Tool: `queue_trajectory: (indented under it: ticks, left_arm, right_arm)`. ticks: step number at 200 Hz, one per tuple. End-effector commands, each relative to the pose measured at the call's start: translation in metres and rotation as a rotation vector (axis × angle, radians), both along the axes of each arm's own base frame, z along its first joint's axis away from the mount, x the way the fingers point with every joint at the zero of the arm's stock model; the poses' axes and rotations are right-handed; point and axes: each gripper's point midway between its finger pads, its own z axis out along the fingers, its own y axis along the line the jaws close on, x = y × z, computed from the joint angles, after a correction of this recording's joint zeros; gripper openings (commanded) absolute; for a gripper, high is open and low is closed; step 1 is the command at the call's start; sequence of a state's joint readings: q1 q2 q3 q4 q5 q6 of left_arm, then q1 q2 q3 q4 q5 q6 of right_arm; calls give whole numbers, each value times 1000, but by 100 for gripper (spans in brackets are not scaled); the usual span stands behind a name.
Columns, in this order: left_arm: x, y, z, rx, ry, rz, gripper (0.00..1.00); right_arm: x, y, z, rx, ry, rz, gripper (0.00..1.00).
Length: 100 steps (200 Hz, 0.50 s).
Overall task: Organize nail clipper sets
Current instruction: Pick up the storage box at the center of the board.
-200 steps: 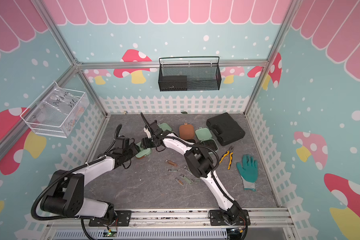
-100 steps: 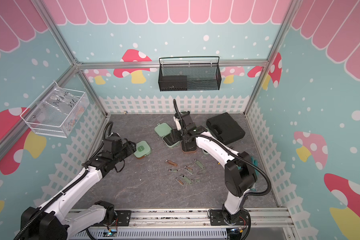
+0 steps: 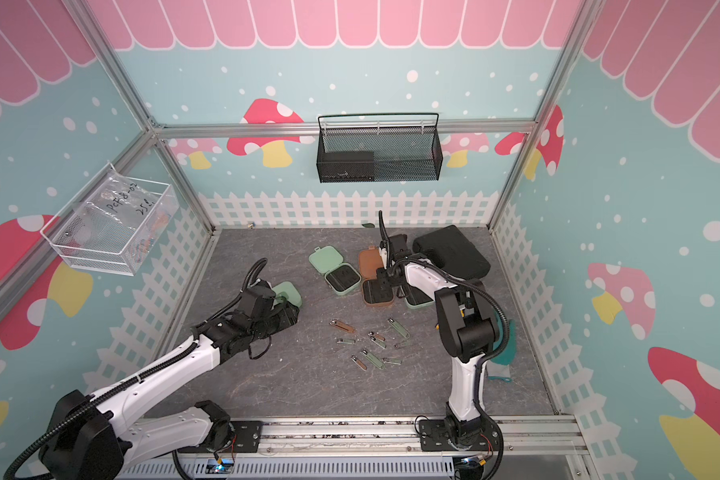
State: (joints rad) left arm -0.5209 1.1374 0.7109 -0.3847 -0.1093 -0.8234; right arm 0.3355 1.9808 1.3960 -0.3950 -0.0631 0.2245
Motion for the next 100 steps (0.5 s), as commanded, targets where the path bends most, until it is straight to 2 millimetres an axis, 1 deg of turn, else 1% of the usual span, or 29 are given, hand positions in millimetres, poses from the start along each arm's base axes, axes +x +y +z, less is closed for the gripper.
queue_trajectory:
  ticks: [1, 67, 100]
  left_arm:
    - [0, 4, -6, 9, 9, 35, 61]
    - [2, 0, -12, 11, 23, 27, 60]
    - [2, 0, -13, 11, 24, 26, 60]
  right_arm:
    - [12, -5, 1, -11, -29, -1, 41]
    - [1, -11, -33, -34, 40, -14, 32]
    - [-6, -13, -44, -41, 69, -19, 30]
